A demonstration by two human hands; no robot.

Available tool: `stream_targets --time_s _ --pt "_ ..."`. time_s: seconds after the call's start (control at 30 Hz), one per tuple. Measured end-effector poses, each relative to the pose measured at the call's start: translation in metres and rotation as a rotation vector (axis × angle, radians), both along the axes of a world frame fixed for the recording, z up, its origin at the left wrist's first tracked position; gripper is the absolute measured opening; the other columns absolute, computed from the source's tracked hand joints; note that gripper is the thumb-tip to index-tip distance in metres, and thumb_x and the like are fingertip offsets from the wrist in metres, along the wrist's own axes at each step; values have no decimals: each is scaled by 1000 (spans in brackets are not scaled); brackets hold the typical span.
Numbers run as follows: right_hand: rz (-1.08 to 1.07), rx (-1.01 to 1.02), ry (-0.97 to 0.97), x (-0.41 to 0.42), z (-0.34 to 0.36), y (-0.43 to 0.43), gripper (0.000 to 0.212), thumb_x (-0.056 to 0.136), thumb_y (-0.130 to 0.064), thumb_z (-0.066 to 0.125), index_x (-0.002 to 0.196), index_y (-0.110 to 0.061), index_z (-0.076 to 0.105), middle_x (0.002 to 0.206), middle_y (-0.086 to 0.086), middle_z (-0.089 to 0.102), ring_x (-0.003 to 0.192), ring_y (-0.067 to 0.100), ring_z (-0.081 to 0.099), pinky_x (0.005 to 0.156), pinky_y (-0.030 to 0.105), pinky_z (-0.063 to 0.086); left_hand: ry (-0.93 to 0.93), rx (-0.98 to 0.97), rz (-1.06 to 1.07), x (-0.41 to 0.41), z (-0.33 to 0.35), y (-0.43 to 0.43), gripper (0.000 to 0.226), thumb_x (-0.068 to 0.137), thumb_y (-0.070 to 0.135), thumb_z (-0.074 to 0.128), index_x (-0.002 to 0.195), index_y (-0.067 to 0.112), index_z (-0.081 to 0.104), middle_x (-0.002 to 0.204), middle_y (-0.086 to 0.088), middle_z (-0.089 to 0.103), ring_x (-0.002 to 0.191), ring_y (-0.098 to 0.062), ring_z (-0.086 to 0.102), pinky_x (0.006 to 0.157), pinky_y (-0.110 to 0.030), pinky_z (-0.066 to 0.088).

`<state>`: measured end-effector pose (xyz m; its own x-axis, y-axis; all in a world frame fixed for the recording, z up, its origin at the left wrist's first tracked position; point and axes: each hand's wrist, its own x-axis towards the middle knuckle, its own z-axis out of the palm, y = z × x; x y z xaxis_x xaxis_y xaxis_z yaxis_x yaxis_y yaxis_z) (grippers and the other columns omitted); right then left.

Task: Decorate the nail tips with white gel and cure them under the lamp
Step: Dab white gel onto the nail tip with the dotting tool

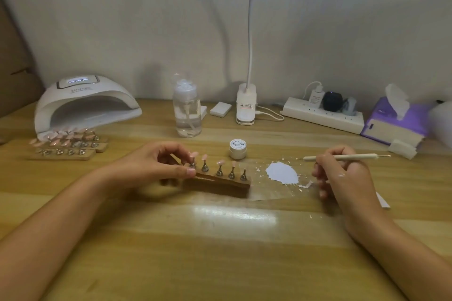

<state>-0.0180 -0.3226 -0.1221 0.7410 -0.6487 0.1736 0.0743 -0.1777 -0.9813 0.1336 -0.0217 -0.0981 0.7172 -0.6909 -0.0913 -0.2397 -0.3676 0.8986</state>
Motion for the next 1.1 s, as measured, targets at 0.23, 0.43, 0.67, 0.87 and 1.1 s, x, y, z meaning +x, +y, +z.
stream_targets --time_s 0.23,0.43,0.67,0.87,1.1 --pt "6 -88 0 -4 1 4 13 90 -10 58 78 -13 54 55 1 65 45 9 57 44 23 46 -349 91 209 -9 -17 -20 22 77 35 79 95 32 68 52 22 56 46 1 45 48 -18 33" --pt "46 -62 76 -1 3 3 11 93 -6 55 82 -6 54 57 3 68 46 10 59 44 22 50 -480 122 259 -14 -21 -28 20 80 42 75 99 38 68 91 22 64 54 -1 43 57 -25 32" --pt "68 -99 115 -1 2 4 10 95 -4 55 85 -4 54 59 5 70 44 9 59 43 20 50 -421 12 250 -16 -22 -29 6 84 27 75 89 27 72 58 34 55 45 -1 41 52 -21 30" --pt "69 -110 129 0 1 3 9 95 -2 56 86 -3 54 60 5 70 44 10 60 41 19 50 -531 0 304 -16 -24 -27 8 82 28 75 79 33 70 80 33 60 53 -3 45 52 -14 33" --pt "94 -92 114 1 4 5 7 97 -1 53 93 -6 55 63 7 70 46 12 61 41 20 49 -786 119 327 -20 -26 -27 10 84 31 71 80 36 63 90 20 58 66 -7 52 58 -23 36"
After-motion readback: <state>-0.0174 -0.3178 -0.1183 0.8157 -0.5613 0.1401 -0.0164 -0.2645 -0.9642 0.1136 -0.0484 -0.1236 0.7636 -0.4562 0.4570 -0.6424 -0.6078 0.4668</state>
